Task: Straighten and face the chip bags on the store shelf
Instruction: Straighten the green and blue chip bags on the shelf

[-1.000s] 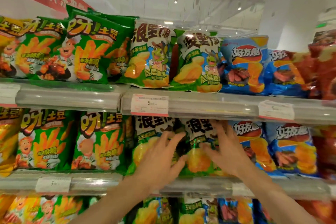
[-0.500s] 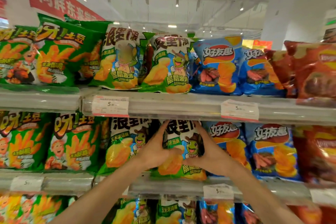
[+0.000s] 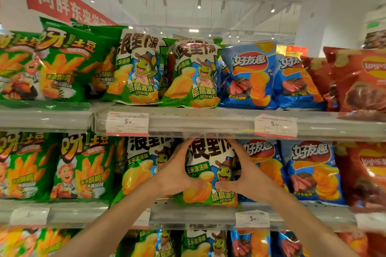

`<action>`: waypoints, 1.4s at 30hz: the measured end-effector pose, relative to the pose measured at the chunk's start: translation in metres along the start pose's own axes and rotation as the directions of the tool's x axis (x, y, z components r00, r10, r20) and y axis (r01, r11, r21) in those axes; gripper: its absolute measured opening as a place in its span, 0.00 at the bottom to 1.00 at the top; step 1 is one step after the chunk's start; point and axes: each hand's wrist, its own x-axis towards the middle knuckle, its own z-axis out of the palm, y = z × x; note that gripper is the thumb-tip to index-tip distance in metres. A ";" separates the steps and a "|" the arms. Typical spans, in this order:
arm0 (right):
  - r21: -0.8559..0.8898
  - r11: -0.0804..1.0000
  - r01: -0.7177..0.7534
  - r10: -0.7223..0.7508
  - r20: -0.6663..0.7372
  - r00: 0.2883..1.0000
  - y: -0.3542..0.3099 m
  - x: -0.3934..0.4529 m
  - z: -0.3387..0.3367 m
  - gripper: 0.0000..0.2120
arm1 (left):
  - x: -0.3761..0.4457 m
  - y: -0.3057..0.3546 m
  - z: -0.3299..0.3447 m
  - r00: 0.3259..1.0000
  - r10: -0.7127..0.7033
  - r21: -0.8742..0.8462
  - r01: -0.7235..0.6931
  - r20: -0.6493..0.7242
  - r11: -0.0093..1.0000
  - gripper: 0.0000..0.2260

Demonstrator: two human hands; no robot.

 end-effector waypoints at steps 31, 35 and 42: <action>-0.740 0.639 -0.208 -0.044 -0.305 0.951 -0.019 0.031 0.105 0.35 | -0.034 -0.082 -0.025 0.944 0.187 0.819 0.126 -0.273 0.560 0.29; -0.652 0.734 -0.191 -0.077 -0.359 0.930 -0.022 0.021 0.092 0.34 | -0.034 -0.065 -0.021 0.930 0.222 0.730 0.068 -0.293 0.680 0.28; -0.563 0.804 -0.193 -0.081 -0.425 0.902 0.008 -0.029 0.007 0.29 | -0.024 0.001 0.048 0.925 0.309 0.538 -0.148 -0.222 0.830 0.23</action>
